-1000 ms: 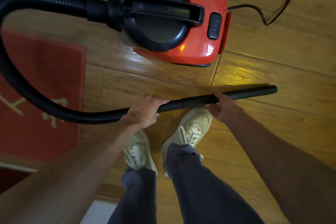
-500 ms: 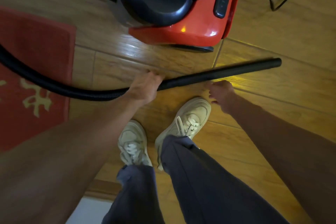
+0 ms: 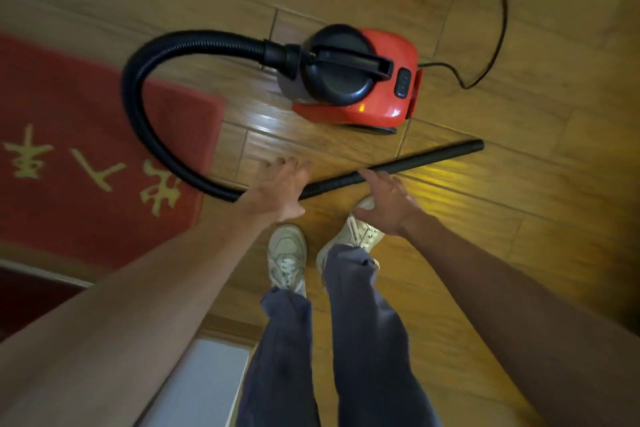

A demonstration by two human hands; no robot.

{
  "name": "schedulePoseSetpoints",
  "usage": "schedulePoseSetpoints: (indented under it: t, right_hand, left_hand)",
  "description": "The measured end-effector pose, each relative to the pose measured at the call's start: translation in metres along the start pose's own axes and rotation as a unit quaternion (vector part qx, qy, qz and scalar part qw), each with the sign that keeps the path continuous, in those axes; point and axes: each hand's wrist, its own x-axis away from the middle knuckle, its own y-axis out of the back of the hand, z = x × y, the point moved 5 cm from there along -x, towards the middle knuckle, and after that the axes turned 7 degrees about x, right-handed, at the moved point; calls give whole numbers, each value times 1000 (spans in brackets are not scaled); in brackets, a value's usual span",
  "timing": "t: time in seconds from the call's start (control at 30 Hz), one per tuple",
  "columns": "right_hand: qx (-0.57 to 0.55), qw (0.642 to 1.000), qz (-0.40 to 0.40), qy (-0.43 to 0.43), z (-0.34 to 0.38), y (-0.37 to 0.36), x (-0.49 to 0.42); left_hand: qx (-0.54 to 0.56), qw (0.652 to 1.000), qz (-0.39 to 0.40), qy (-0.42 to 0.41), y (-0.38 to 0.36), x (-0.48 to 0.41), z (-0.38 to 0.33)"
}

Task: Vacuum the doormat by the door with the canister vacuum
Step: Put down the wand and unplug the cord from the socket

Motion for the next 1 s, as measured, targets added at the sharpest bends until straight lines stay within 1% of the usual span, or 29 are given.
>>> schedulePoseSetpoints:
  t: [0.2,0.43,0.57,0.8,0.87,1.0]
  right_hand:
    - [17,996,-80,35,44,42,59]
    - [50,981,-173,75,80,96,137]
    - [61,975,-202,73,94,120,187]
    - [39,967,-248,36,103,167,295]
    - [40,963,-265,34,109,181,332]
    - [48,958,-279,39,115,200,377]
  left_hand:
    - [25,997,-78,-6,58,73,2]
    - [24,988,-153,-21,119,154,-6]
    - [16,982,-186,-24,146,202,-10]
    - [-1,977,-209,-32,192,290,-24]
    - [-5,975,-217,-40,210,319,-32]
    - [4,970,-238,-57,236,357,-43]
